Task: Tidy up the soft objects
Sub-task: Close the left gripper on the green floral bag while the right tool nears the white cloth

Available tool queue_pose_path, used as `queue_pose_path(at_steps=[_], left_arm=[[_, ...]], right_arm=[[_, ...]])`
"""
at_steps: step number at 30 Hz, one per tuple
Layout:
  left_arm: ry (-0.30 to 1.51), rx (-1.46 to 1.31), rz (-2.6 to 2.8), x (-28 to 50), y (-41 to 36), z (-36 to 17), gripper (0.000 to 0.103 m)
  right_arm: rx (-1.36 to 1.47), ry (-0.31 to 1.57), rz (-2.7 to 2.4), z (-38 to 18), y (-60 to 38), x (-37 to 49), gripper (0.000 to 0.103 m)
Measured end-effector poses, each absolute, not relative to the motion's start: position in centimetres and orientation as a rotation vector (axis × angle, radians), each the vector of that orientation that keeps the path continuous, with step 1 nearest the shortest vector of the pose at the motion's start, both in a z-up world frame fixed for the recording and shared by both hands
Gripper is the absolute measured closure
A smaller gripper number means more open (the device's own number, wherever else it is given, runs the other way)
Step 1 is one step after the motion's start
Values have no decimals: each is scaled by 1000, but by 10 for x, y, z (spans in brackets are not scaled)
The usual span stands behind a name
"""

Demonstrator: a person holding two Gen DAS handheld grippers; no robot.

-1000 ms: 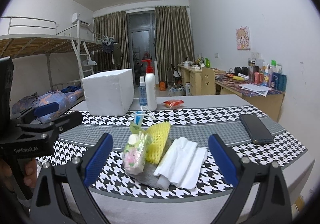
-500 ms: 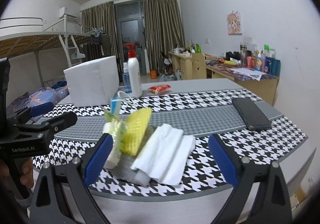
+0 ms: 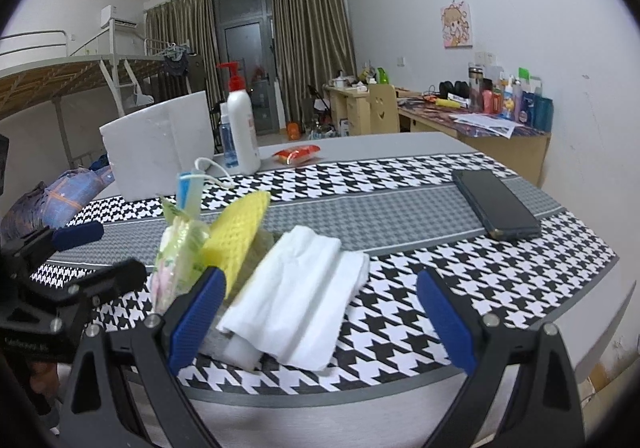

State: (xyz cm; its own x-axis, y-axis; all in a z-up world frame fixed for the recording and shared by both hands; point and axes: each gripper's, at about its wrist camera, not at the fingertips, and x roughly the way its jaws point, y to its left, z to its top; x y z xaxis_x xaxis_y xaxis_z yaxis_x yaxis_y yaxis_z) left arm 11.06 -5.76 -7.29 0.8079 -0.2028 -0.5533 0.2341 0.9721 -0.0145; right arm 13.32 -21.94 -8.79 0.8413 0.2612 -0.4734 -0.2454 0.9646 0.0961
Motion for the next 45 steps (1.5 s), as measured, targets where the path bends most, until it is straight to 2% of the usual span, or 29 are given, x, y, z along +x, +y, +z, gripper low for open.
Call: queue_pose_path(at_steps=[10,12,21,22,24,30,42,45], left_arm=[[642,26,-294,116,-74,-82,3],[648,28,-303,119,-77,-84,10],[712,-3,-336,136,-83,-94,23],[713,-6,-340,137,-84,-94,26],[717,-13,-354,139,-86,-95,39],[719,-19,-370,141,-88,-98,56],[673,-17,-410,120,-78,-89,67],[658,-17,-410,115,-73,-85,67]], right_arm=[[44,517,253,-93,-230,136,5],[45,522,250,-94,-231,138,5],[45,541,248,-99,-233,143,5],[48,543,251,-100,-233,143,5],[52,547,254,-100,-233,145,5],[53,553,256,-101,-233,147,5],[70,645,300,-107,-214,160,5],[68,660,298,-109,-211,162,5]])
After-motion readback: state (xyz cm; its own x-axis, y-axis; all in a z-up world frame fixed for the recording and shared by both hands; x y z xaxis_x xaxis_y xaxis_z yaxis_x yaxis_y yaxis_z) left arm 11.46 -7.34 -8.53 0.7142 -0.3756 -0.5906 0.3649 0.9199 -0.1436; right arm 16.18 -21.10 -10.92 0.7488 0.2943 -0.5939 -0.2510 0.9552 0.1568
